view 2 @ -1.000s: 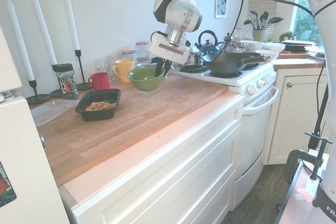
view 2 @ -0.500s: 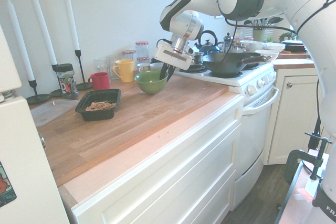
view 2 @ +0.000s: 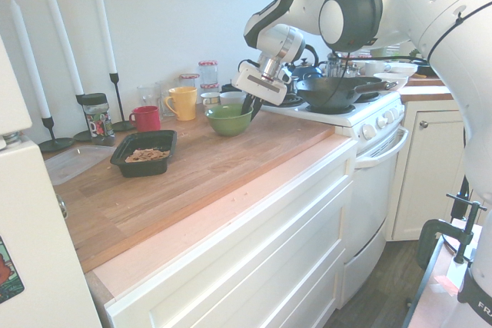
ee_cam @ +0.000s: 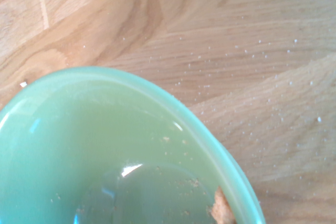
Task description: Pour the cereal into the box
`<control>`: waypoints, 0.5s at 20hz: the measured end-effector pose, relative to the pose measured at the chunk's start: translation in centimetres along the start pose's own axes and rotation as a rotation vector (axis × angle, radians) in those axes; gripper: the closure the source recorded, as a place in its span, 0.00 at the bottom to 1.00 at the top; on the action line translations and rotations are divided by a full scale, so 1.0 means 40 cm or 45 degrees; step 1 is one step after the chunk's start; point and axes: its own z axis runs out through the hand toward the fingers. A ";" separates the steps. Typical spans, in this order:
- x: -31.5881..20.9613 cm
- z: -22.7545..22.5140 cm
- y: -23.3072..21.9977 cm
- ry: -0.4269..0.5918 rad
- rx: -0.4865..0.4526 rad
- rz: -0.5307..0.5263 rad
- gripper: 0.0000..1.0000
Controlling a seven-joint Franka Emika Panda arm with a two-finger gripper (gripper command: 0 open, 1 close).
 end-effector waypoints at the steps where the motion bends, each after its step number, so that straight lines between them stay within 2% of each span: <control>1: 0.002 -0.001 -0.002 -0.002 0.000 -0.004 0.00; 7: -0.005 -0.030 -0.026 0.006 -0.028 -0.050 0.00; 10: -0.024 -0.037 -0.048 0.056 -0.117 -0.104 0.00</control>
